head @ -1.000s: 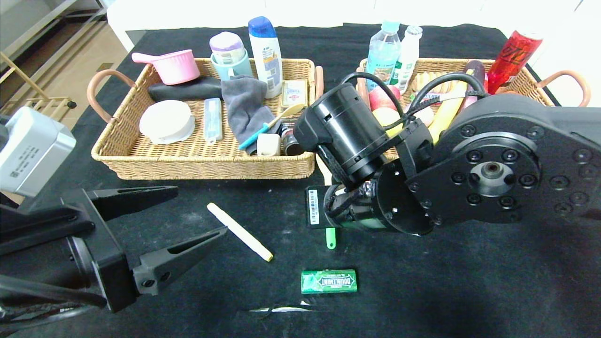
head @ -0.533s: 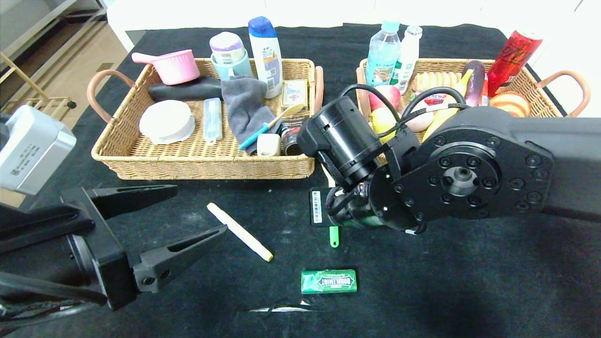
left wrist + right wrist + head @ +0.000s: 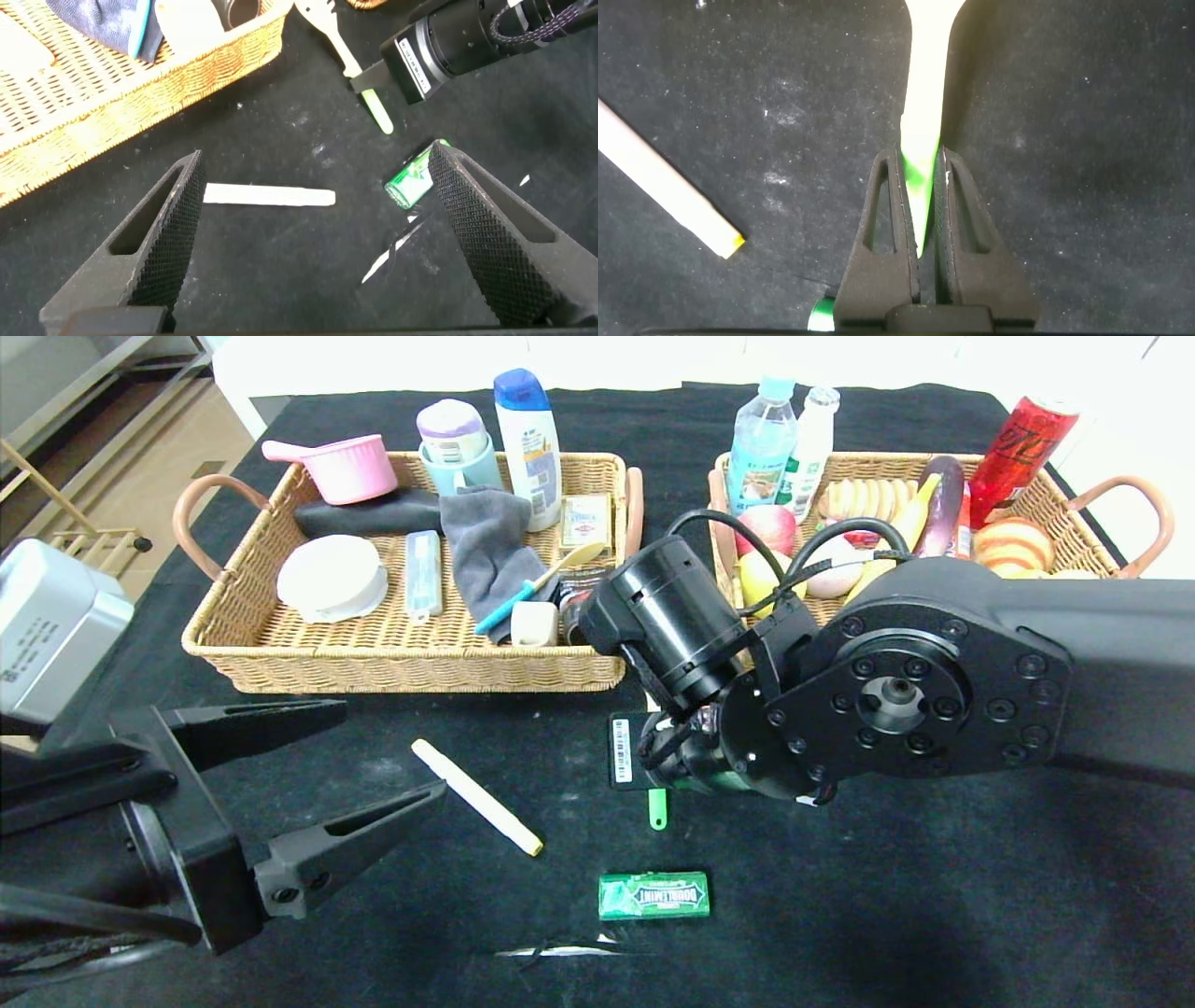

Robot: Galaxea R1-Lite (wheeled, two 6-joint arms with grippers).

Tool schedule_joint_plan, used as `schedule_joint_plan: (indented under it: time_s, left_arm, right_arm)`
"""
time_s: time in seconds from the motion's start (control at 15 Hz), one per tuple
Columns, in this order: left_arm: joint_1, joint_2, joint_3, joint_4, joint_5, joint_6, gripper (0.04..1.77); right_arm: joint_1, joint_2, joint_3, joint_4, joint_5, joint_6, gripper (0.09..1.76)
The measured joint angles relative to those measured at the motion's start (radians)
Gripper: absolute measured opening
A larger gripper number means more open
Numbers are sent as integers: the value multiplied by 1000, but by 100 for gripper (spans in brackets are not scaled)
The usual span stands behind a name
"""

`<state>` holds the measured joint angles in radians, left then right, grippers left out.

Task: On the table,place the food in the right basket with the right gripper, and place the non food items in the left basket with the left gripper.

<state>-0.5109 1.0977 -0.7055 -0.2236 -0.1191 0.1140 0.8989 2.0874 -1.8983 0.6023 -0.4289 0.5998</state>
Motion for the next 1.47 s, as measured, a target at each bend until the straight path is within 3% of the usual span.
schedule_joint_plan:
  time_s: [0.33, 0.67, 0.87, 1.27, 1.47]
  left_arm:
    - [-1, -6, 0, 0, 0, 0, 172]
    - [0, -16, -2, 0, 2, 0, 172]
    - [1, -20, -4, 1, 1, 0, 172]
    - [9, -27, -11, 1, 1, -1, 172]
    - [18, -29, -16, 1, 1, -1, 172]
  right_arm:
    - [5, -3, -1, 3, -26, -3, 88]
    - [13, -66, 24, 11, -23, -76, 127]
    - [11, -144, 144, -6, 22, -212, 141]
    - [-63, -331, 433, -175, 316, -666, 157]
    - [-76, -374, 510, -184, 346, -806, 161]
